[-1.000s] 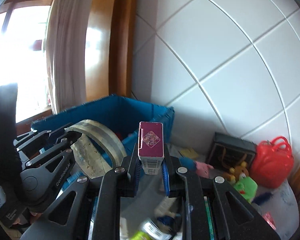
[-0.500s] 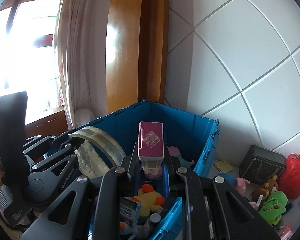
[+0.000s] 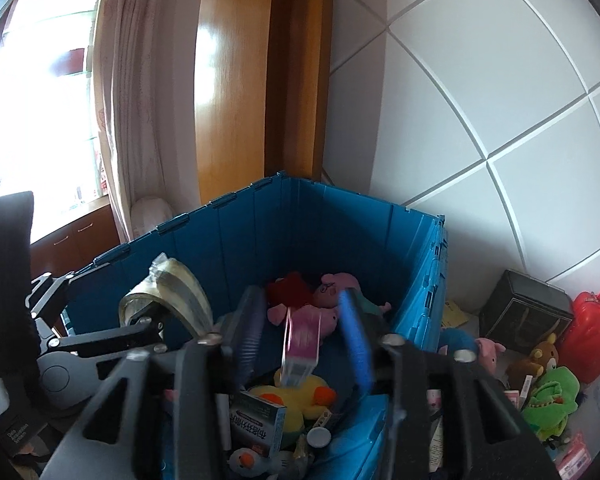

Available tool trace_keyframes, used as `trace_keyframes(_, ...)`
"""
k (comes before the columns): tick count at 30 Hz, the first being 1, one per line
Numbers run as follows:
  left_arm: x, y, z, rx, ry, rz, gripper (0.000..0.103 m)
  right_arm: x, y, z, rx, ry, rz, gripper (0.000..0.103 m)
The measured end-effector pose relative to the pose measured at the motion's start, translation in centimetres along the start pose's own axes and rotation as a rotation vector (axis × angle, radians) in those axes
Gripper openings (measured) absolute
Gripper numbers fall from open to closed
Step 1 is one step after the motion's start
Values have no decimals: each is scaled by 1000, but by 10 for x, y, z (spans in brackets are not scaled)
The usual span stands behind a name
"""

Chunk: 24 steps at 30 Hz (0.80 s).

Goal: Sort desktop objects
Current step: 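Open the left gripper over the crate while the right releases the pink box inside, then withdraw both open tools from the crate back over the table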

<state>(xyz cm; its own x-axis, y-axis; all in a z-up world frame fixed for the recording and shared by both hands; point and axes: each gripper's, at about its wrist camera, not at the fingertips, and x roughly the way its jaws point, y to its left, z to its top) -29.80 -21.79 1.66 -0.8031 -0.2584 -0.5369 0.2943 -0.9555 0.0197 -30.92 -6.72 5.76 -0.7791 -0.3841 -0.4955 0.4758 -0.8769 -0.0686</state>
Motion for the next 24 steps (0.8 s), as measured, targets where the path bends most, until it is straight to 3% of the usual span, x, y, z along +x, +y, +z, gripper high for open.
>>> trace_keyframes(1, 3, 0, -2, 3, 17, 1, 75, 0, 0, 0, 0, -2, -11, 89)
trace_keyframes(2, 5, 0, -4, 7, 34, 2, 75, 0, 0, 0, -1, -2, -21, 92)
trace_keyframes(11, 21, -7, -18, 41, 280, -83, 75, 4, 2, -8, -8, 44, -35, 92)
trace_keyframes(24, 10, -16, -31, 68, 285, -80, 75, -7, 2, -18, 6, 57, -40, 92)
